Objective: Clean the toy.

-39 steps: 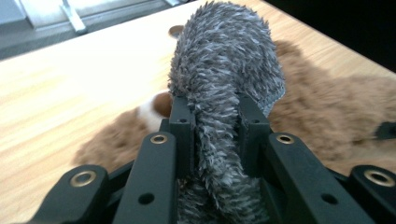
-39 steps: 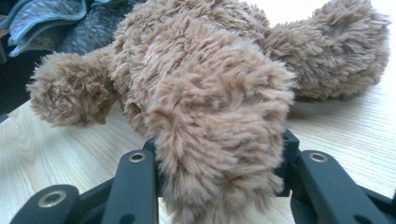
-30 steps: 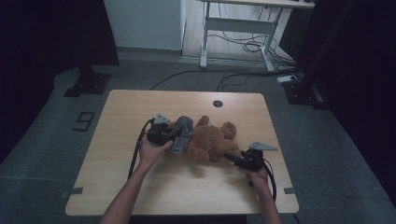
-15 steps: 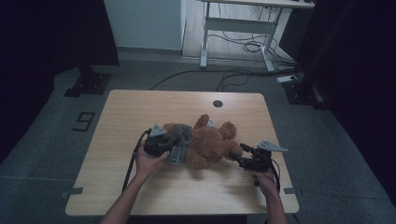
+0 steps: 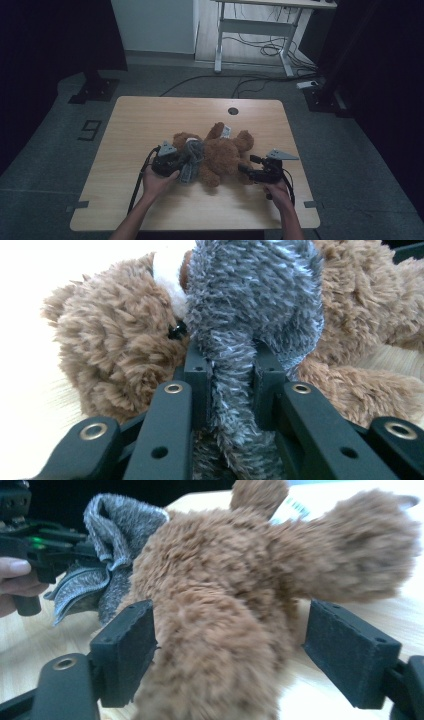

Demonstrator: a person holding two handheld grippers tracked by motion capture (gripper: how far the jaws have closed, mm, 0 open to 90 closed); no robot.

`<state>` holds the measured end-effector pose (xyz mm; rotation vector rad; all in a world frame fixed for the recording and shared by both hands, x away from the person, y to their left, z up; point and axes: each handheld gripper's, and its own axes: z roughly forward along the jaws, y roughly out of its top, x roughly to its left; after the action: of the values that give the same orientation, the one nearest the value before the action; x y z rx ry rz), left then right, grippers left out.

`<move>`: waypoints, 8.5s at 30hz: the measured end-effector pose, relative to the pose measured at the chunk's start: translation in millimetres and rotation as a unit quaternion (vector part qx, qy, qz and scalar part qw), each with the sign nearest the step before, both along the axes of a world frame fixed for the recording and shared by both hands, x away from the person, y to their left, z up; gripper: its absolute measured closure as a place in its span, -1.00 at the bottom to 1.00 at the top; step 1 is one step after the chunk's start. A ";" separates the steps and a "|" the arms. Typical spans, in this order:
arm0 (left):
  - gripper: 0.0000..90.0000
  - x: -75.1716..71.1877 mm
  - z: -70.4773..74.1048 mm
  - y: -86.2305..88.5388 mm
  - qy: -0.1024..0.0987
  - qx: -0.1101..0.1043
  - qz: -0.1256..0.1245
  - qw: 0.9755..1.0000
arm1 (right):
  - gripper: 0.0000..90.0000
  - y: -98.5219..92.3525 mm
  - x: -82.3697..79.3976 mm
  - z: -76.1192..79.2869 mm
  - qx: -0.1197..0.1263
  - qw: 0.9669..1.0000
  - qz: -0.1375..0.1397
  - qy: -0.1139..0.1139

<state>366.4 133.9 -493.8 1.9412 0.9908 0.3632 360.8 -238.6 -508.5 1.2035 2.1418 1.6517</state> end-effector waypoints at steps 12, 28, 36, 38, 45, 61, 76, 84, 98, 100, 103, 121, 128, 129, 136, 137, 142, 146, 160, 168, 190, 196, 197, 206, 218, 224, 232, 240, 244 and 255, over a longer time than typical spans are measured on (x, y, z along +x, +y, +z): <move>0.64 -6.2 -2.8 1.7 0.010 -0.001 -0.002 1.000 | 0.31 8.2 11.1 -31.9 -0.020 0.997 0.050 0.049; 0.63 2.3 45.8 -132.1 -0.021 0.037 -0.082 0.996 | 0.42 7.6 8.2 -35.1 -0.020 0.998 0.055 0.036; 0.64 3.7 29.2 -137.0 -0.024 0.062 -0.068 0.995 | 0.46 4.9 7.8 -35.7 -0.019 0.998 0.056 0.036; 0.64 3.2 29.8 -129.3 -0.026 0.064 -0.061 0.996 | 0.47 5.3 7.6 -35.5 -0.021 0.998 0.057 0.035; 0.65 10.3 25.2 -80.6 -0.017 0.066 -0.017 0.998 | 0.47 4.4 7.9 -35.9 -0.018 0.997 0.059 0.038; 0.65 12.4 36.2 8.9 -0.024 0.021 0.060 0.998 | 0.47 3.8 7.6 -36.5 -0.013 0.997 0.063 0.042; 0.67 22.8 -35.7 52.3 0.082 0.028 0.111 0.990 | 0.47 3.0 8.5 -38.1 -0.012 0.997 0.061 0.044; 0.66 28.0 -42.6 57.1 0.097 0.016 0.106 0.989 | 0.47 2.3 8.6 -39.0 -0.007 0.997 0.059 0.045; 0.66 -2.1 37.2 54.7 0.008 -0.063 0.063 0.996 | 0.47 -1.1 9.6 -40.6 0.001 0.997 0.059 0.049; 0.66 -4.1 49.9 42.3 -0.007 -0.067 0.045 0.997 | 0.47 -0.9 9.2 -40.3 0.000 0.997 0.058 0.049; 0.66 -3.0 62.7 17.9 -0.014 -0.074 0.017 0.997 | 0.47 -0.9 9.3 -40.4 0.000 0.997 0.059 0.048; 0.65 18.2 31.2 -144.2 0.011 0.031 -0.077 0.996 | 0.47 -1.6 9.3 -41.2 0.005 0.997 0.057 0.050; 0.65 16.1 33.3 -121.3 -0.002 0.049 -0.060 0.997 | 0.47 -0.2 8.9 -40.5 -0.001 0.997 0.060 0.048; 0.65 15.5 34.3 -115.8 -0.005 0.051 -0.053 0.997 | 0.47 -0.3 8.9 -40.5 0.000 0.997 0.060 0.049; 0.65 15.2 31.5 -72.8 -0.006 0.048 -0.020 0.999 | 0.47 -0.2 9.0 -40.5 0.001 0.997 0.062 0.050; 0.65 13.6 30.9 -68.2 -0.007 0.044 -0.019 0.999 | 0.47 0.1 8.8 -40.5 0.000 0.997 0.063 0.049; 0.65 5.4 33.1 -52.1 -0.017 0.037 -0.017 0.999 | 0.46 0.6 9.0 -41.1 0.001 0.996 0.067 0.050; 0.65 4.3 36.0 -38.7 -0.018 0.019 -0.008 1.000 | 0.46 0.6 8.9 -41.0 0.001 0.996 0.067 0.051; 0.65 -6.1 25.4 6.1 -0.015 -0.014 0.028 0.999 | 0.45 0.4 9.5 -41.5 0.003 0.996 0.066 0.051; 0.65 -8.1 -3.1 39.5 0.029 -0.038 0.060 0.997 | 0.45 0.3 9.9 -42.0 0.006 0.996 0.065 0.054; 0.64 16.5 56.1 37.9 -0.010 -0.030 0.067 0.997 | 0.45 3.3 8.5 -39.4 -0.021 0.997 0.058 0.042; 0.64 47.9 75.6 -6.6 -0.008 -0.003 0.042 0.999 | 0.45 3.5 8.0 -38.5 -0.029 0.997 0.060 0.037; 0.64 52.8 74.4 -12.4 -0.001 0.003 0.039 0.999 | 0.45 3.6 7.8 -38.3 -0.030 0.997 0.060 0.037; 0.65 58.7 50.3 -18.4 0.036 0.011 0.024 0.999 | 0.45 4.1 8.9 -35.6 -0.043 0.997 0.045 0.037; 0.66 35.1 31.6 -3.4 0.035 -0.021 0.012 0.999 | -0.26 0.7 3.6 -19.5 -0.046 0.999 0.019 0.022; 0.67 18.7 25.7 -1.0 0.019 -0.021 0.012 1.000 | -0.50 11.0 2.7 0.4 -0.025 1.000 -0.003 0.010; 0.66 3.0 18.8 5.3 0.010 -0.024 0.013 1.000 | -0.52 47.9 13.7 -5.5 -0.050 0.999 -0.005 0.020; 0.67 -5.5 16.6 3.6 0.005 -0.025 0.011 1.000 | 0.05 47.5 9.8 -17.9 -0.065 0.998 0.021 0.005; 0.67 -4.6 16.9 1.7 0.008 -0.029 0.012 0.999 | 0.22 45.6 14.1 -18.4 -0.075 0.997 0.022 -0.015; 0.66 -4.6 20.0 -5.7 0.013 -0.028 0.008 0.999 | 0.23 36.3 37.7 -15.2 -0.079 0.996 0.033 -0.022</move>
<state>361.8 128.1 -473.8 1.8914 1.0236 0.3175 398.5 -202.4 -523.7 1.0523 2.2600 1.4865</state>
